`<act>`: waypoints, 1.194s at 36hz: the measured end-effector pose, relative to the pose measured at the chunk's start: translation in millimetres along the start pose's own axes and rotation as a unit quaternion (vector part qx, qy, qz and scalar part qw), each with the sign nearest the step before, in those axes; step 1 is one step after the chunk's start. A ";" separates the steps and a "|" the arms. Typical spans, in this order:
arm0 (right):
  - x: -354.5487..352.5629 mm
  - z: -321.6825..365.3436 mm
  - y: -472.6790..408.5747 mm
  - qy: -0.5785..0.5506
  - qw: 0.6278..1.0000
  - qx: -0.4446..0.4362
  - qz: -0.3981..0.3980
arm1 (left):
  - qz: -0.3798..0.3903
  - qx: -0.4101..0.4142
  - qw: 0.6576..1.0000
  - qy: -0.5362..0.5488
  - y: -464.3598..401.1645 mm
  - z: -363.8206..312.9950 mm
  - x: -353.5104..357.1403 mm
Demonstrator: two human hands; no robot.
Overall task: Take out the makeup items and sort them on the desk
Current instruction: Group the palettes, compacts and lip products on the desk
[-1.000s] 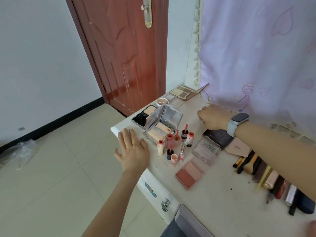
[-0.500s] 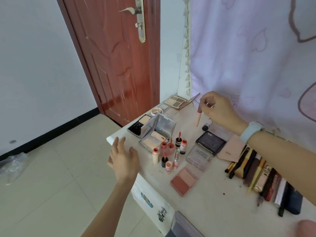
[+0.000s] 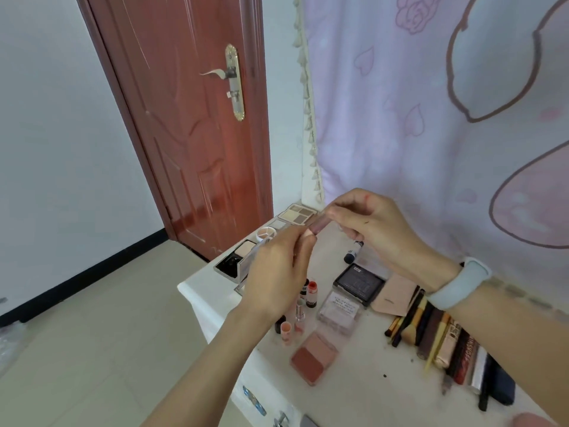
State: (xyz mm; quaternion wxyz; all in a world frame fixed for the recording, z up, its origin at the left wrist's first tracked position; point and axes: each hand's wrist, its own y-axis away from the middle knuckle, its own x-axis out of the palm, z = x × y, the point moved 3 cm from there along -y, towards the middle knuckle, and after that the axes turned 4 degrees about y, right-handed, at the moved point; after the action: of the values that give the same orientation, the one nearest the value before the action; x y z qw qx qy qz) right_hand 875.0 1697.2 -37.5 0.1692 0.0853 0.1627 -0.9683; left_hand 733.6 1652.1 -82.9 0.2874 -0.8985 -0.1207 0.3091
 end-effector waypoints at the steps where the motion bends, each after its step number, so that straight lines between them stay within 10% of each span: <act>1: -1.1 0.7 1.3 0.012 1.000 0.005 -0.006 | -0.015 0.026 0.999 -0.044 0.4 -1.4 0.7; 5: -2.5 0.0 5.9 0.081 0.997 -0.001 -0.009 | -0.034 0.099 0.986 -0.129 2.7 -2.1 2.7; 13: -8.5 -4.9 13.3 0.230 0.965 -0.116 0.051 | 0.080 -0.001 0.996 0.028 -1.0 -1.5 0.4; 22: -7.7 -11.4 12.8 0.047 0.992 -0.016 -0.113 | 0.036 0.019 0.998 -0.041 -8.3 -2.7 -3.2; 34: -2.3 -19.5 7.1 0.050 0.993 0.041 -0.094 | 0.062 0.016 0.997 -0.045 -10.4 -0.2 -1.5; 43: -16.4 -13.9 -4.4 0.201 0.975 -0.017 0.097 | 0.124 0.037 0.988 -0.083 -22.8 11.1 -5.9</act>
State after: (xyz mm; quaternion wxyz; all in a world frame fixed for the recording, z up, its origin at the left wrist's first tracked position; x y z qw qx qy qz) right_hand 890.2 1710.8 -45.6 0.2279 0.2905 0.2011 -0.9073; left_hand 721.2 1673.1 -73.8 0.2687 -0.8663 -0.0204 0.4205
